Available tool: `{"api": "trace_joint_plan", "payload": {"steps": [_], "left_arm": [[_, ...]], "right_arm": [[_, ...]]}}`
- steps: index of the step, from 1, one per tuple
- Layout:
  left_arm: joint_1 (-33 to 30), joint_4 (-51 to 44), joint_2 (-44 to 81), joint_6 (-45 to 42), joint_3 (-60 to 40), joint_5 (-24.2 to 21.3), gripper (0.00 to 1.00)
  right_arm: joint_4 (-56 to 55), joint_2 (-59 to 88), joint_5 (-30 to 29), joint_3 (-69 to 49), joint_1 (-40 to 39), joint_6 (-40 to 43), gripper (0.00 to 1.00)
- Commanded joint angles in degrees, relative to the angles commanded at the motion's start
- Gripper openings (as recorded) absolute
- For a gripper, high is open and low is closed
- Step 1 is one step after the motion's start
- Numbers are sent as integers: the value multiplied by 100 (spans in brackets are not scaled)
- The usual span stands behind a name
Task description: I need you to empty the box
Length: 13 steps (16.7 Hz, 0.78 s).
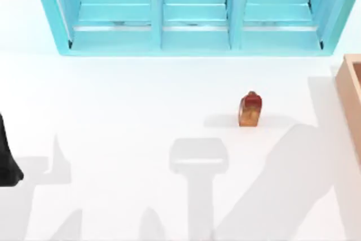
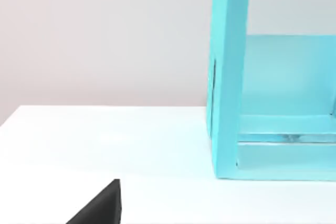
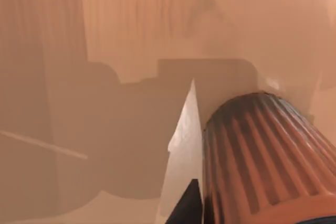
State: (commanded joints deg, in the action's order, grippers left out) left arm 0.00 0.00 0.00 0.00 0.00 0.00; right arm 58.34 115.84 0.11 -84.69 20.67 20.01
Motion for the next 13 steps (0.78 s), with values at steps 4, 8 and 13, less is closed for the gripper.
{"api": "trace_joint_plan", "payload": {"steps": [4,8,13], "left_arm": [[0,0,0,0,0,0,100],[0,0,0,0,0,0,100],[0,0,0,0,0,0,100]], "right_arm": [[3,-6,73,-508,-306,-80,0],[83,27,142,-1286,-653,-232,0],[1198,-2,209,-2091,-637,-101,0]]}}
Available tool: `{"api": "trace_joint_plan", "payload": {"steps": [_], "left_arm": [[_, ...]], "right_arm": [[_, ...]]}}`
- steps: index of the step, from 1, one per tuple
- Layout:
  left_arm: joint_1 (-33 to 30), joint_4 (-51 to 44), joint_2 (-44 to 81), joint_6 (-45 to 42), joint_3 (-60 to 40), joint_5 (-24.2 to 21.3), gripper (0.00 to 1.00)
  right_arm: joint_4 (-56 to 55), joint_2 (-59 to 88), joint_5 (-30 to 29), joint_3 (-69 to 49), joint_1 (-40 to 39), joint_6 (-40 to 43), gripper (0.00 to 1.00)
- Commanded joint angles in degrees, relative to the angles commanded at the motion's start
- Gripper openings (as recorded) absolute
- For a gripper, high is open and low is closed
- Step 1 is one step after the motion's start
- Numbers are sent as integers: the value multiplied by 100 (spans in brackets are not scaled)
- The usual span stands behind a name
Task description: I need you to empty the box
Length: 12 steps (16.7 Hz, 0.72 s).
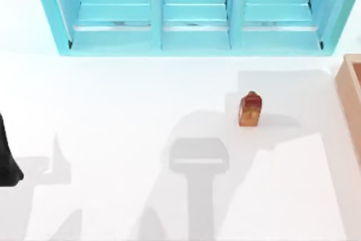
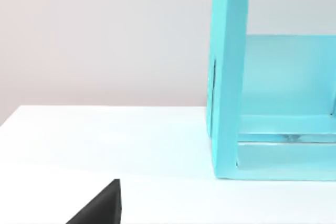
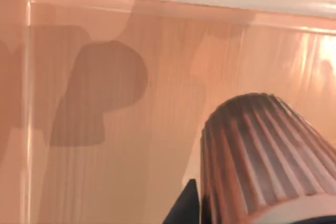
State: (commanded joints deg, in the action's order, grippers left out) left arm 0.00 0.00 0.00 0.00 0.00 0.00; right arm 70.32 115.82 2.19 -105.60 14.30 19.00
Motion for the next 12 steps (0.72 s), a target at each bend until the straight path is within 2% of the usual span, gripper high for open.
{"api": "trace_joint_plan", "payload": {"steps": [6,12], "left_arm": [[0,0,0,0,0,0,100],[0,0,0,0,0,0,100]], "right_arm": [[1529,-129,-172,-470,591,128,0],[1673,-137,-211,-552,671,117,0]]}}
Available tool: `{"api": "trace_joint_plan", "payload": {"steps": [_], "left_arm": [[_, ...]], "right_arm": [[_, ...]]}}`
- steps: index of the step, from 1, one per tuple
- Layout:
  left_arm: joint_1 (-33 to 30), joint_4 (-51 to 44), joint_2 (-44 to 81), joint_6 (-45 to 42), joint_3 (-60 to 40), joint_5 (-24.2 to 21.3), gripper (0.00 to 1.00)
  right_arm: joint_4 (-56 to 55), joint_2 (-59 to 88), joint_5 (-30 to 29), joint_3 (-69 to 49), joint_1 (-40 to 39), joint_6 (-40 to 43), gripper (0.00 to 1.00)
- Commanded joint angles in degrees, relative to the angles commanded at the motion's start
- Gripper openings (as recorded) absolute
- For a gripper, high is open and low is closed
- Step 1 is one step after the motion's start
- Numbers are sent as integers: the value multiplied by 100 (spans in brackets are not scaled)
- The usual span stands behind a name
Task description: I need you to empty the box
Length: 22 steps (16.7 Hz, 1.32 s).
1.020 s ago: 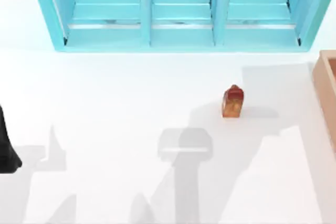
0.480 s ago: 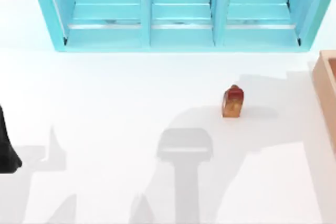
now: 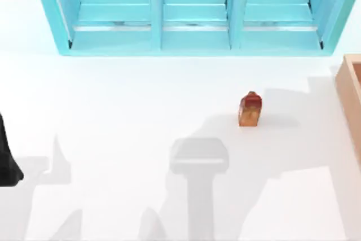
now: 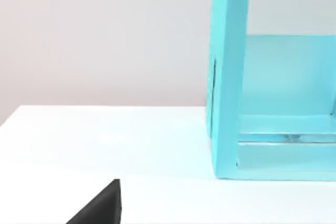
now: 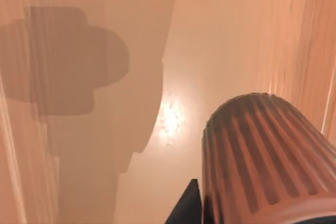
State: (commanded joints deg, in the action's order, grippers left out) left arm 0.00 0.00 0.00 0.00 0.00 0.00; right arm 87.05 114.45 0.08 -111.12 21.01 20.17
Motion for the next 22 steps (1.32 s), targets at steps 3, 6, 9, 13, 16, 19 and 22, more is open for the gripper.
{"api": "trace_joint_plan", "payload": {"steps": [3,6,9,13,16,19,22], "left_arm": [[0,0,0,0,0,0,100],[0,0,0,0,0,0,100],[0,0,0,0,0,0,100],[0,0,0,0,0,0,100],[0,0,0,0,0,0,100],[0,0,0,0,0,0,100],[0,0,0,0,0,0,100]], "right_arm": [[-124,-82,29,42,-144,-196,0],[-500,-304,114,249,-781,-931,0],[-931,-494,185,674,-1956,-2124,0],[-1469,-656,154,1512,-4154,-3966,0],[-1894,-813,70,2184,-5567,-5207,0],[-2223,-922,15,2751,-6431,-6112,0],[-2356,-935,-2,3140,-6753,-6655,0]]}}
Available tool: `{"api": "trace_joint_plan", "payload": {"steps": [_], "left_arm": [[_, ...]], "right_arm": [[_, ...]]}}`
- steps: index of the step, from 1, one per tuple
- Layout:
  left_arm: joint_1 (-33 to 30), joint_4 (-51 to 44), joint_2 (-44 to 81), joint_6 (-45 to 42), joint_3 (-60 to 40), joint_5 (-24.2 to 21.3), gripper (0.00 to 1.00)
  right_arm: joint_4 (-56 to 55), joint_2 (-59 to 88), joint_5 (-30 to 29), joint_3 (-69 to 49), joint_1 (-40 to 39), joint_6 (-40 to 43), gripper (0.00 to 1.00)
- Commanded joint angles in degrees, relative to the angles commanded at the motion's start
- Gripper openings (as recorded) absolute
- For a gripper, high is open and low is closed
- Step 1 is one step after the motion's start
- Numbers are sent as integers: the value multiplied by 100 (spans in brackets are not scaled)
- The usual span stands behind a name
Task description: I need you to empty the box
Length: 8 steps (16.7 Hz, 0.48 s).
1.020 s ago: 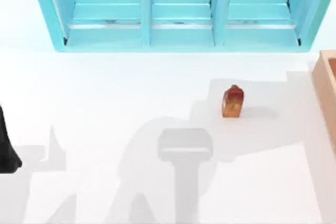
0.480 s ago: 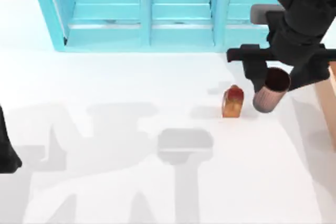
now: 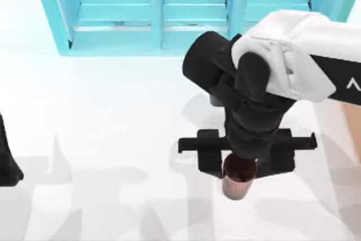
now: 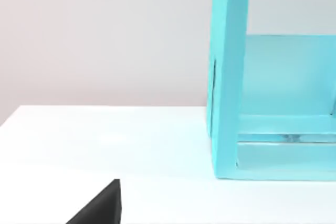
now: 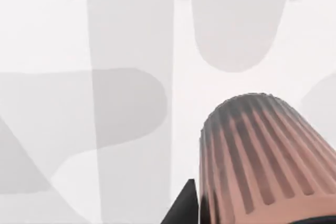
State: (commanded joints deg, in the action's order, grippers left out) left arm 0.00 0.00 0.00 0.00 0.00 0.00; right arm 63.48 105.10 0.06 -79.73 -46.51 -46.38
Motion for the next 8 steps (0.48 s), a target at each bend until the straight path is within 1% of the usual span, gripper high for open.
{"api": "trace_joint_plan", "payload": {"steps": [8], "left_arm": [[0,0,0,0,0,0,100]], "right_arm": [[-91,38,5,139,4,-97,0]]}}
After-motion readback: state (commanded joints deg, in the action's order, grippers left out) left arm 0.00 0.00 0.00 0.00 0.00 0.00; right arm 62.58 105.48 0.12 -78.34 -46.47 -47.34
